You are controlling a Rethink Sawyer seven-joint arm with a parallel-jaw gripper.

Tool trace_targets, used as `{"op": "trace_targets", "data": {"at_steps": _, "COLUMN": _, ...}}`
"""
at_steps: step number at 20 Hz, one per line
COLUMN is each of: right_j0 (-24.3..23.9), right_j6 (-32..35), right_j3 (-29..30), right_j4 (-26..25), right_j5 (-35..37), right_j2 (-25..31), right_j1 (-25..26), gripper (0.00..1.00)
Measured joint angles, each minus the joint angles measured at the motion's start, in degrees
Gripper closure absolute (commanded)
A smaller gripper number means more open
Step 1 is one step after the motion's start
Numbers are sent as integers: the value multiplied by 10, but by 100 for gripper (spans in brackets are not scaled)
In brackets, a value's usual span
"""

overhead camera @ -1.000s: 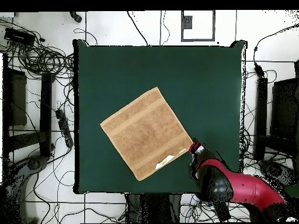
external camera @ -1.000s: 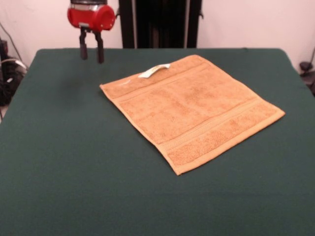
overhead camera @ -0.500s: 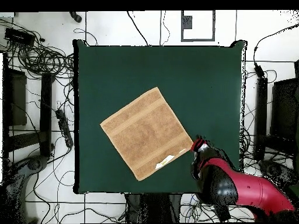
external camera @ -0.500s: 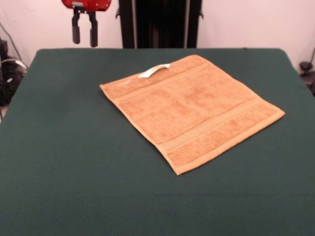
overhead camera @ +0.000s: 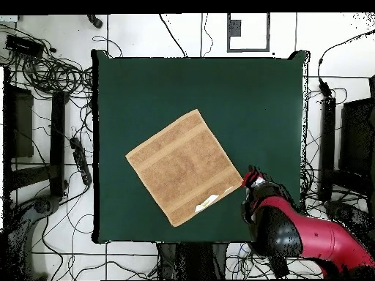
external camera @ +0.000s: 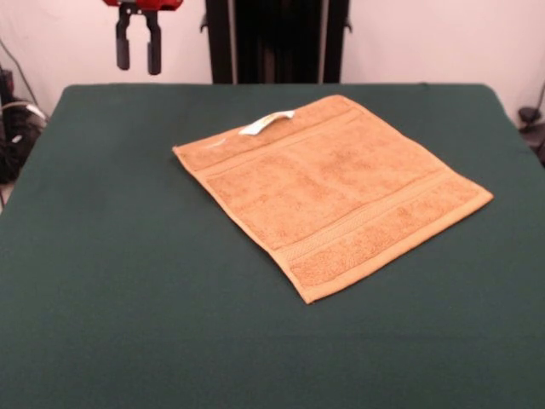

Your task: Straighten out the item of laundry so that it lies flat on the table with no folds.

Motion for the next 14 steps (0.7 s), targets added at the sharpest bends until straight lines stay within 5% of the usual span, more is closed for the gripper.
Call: {"op": "trace_targets", "data": {"at_steps": 14, "right_j0": -2, "right_j6": 0, "right_j3": 3, "right_j4": 6, "right_j5": 1, "right_j2": 13, "right_j1": -6, "gripper": 0}}
